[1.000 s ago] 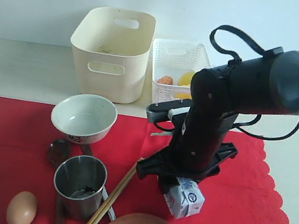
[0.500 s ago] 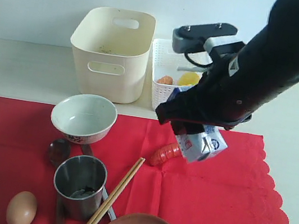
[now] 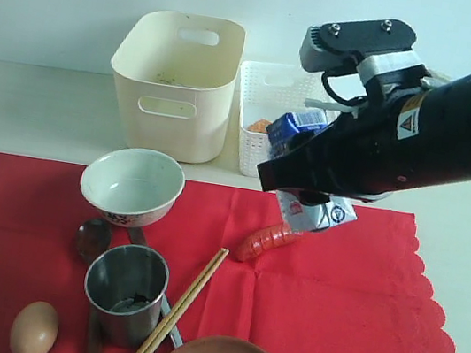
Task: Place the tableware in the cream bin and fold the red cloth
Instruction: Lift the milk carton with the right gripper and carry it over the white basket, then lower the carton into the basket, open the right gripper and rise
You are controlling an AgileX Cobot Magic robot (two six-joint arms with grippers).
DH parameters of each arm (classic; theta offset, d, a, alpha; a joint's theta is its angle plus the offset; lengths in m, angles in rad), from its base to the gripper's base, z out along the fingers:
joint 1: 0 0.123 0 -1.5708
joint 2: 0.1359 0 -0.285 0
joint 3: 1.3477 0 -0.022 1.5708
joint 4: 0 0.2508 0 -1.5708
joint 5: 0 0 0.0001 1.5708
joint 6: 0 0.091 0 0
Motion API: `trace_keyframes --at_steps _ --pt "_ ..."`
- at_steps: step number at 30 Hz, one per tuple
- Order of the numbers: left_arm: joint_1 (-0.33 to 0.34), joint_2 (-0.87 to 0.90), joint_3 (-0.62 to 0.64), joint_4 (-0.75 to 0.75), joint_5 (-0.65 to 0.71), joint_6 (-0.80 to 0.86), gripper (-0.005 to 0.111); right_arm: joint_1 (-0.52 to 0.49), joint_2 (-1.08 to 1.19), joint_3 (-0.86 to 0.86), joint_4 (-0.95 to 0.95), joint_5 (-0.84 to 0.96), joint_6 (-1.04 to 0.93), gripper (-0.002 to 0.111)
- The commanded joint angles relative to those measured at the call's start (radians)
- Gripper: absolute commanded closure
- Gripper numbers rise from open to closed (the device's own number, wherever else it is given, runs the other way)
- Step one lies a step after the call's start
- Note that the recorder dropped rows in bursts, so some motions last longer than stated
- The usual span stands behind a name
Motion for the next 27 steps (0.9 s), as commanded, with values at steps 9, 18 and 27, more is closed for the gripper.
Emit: trace_keyframes --at_steps 9,18,27 --pt "0.003 -0.005 0.002 -0.002 -0.011 -0.006 0.107 -0.047 0.101 -0.056 -0.021 -0.234 -0.009 0.108" --pt "0.003 -0.005 0.002 -0.002 -0.011 -0.006 0.107 -0.139 0.249 -0.176 -0.022 -0.278 -0.009 0.108" --pt "0.003 -0.005 0.002 -0.002 -0.011 -0.006 0.107 -0.215 0.451 -0.407 -0.022 -0.291 -0.024 0.108"
